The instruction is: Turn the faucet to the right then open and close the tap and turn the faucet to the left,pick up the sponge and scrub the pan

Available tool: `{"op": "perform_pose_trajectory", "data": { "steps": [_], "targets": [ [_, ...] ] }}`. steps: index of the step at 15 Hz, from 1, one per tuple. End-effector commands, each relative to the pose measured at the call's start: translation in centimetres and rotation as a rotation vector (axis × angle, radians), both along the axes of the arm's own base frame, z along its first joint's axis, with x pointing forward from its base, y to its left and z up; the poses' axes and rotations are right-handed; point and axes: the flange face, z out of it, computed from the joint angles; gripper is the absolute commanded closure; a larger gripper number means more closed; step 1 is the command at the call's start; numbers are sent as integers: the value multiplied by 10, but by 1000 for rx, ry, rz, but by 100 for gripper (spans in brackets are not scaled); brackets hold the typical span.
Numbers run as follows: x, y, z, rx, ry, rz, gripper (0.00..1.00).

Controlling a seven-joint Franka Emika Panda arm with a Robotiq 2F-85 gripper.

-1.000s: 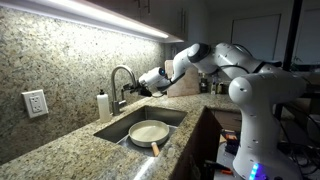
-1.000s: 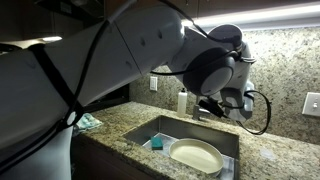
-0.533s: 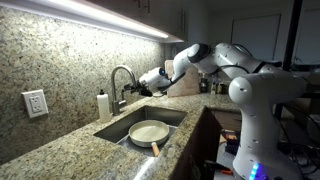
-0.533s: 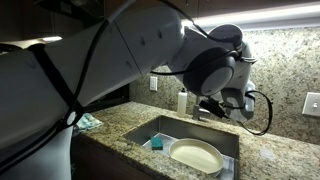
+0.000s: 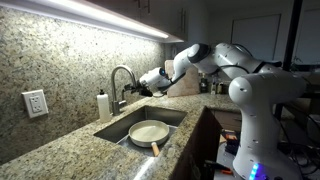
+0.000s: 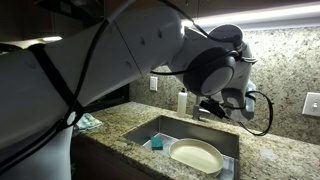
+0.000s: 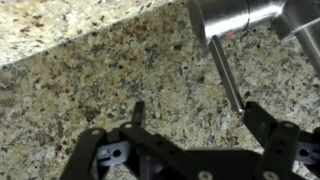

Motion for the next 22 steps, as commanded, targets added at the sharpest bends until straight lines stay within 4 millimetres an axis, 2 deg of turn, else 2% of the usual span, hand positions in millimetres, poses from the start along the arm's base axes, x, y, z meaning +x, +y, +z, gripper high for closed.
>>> {"op": "perform_pose_trajectory", "data": {
  "steps": [1,22],
  "targets": [
    [-2,-4,7,-2,5,-22,0],
    [-2,-9,10,-2,-5,-26,0]
  ]
}}
